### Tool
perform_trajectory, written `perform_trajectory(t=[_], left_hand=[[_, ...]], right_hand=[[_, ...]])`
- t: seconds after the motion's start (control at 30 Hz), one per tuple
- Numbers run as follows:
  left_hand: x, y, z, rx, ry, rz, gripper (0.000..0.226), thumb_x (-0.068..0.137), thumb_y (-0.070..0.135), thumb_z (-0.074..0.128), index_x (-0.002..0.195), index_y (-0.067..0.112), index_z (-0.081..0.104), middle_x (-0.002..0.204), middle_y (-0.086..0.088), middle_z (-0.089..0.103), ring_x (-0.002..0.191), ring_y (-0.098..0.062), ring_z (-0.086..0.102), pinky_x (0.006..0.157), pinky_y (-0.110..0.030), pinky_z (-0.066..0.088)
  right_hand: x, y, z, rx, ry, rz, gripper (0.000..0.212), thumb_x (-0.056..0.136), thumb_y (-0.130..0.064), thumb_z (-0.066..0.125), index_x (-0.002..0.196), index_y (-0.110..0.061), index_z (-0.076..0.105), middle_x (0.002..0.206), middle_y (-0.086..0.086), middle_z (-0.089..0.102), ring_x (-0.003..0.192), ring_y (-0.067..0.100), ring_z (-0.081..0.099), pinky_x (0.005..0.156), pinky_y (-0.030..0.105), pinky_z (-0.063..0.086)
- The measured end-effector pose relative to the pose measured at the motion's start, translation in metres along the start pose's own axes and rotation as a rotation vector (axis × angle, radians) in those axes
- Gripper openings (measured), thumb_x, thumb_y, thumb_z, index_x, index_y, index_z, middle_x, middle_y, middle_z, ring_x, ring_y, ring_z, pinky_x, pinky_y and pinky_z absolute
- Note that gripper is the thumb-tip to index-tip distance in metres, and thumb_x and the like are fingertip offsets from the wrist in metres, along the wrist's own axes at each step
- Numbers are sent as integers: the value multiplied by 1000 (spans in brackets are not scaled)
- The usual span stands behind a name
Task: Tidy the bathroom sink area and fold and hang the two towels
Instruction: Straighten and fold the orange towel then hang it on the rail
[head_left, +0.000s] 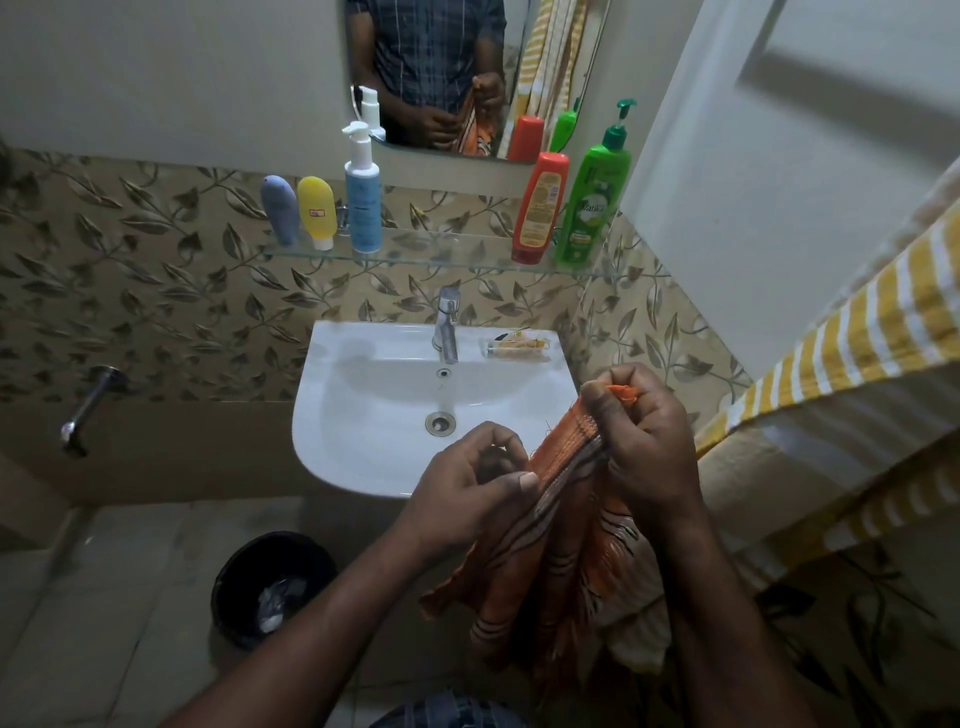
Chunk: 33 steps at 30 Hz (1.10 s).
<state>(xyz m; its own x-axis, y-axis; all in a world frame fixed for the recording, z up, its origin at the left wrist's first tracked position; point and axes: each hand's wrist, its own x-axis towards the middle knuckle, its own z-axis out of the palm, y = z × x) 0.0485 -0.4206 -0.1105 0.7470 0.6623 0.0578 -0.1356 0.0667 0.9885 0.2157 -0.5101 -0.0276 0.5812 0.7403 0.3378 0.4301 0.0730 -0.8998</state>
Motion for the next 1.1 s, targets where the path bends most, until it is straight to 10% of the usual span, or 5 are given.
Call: perform_trajectory(t=[0.27, 0.5, 0.8, 1.1], left_hand=[[-2, -4, -1, 82, -19, -129, 29, 82, 41, 81, 95, 15, 80, 93, -11, 80, 86, -24, 74, 93, -61, 58], [-11, -15, -15, 140, 93, -170, 37, 74, 47, 84, 84, 12, 75, 89, -24, 76, 80, -29, 70, 81, -57, 59], [-11, -4, -27, 290, 247, -74, 20, 95, 26, 68, 78, 15, 72, 67, 6, 63, 65, -9, 56, 68, -30, 45], [-9, -3, -22, 503, 470, -43, 24, 98, 20, 68, 75, 15, 72, 68, -2, 70, 68, -17, 65, 66, -36, 50]], right_hand=[[3, 7, -16, 22, 41, -9, 20, 89, -51, 66, 88, -31, 63, 75, -1, 64, 69, 20, 61, 66, 44, 53], [4, 19, -27, -78, 134, -4, 22, 90, -52, 66, 90, -30, 62, 78, 1, 64, 77, 39, 65, 71, 64, 57], [4, 34, -15, -417, 331, 78, 20, 96, -41, 72, 90, -25, 63, 74, -12, 67, 72, 12, 65, 58, 17, 41], [-34, 27, 37, -475, 96, -236, 16, 84, -10, 85, 90, -13, 71, 105, -3, 72, 95, 14, 67, 79, 23, 49]])
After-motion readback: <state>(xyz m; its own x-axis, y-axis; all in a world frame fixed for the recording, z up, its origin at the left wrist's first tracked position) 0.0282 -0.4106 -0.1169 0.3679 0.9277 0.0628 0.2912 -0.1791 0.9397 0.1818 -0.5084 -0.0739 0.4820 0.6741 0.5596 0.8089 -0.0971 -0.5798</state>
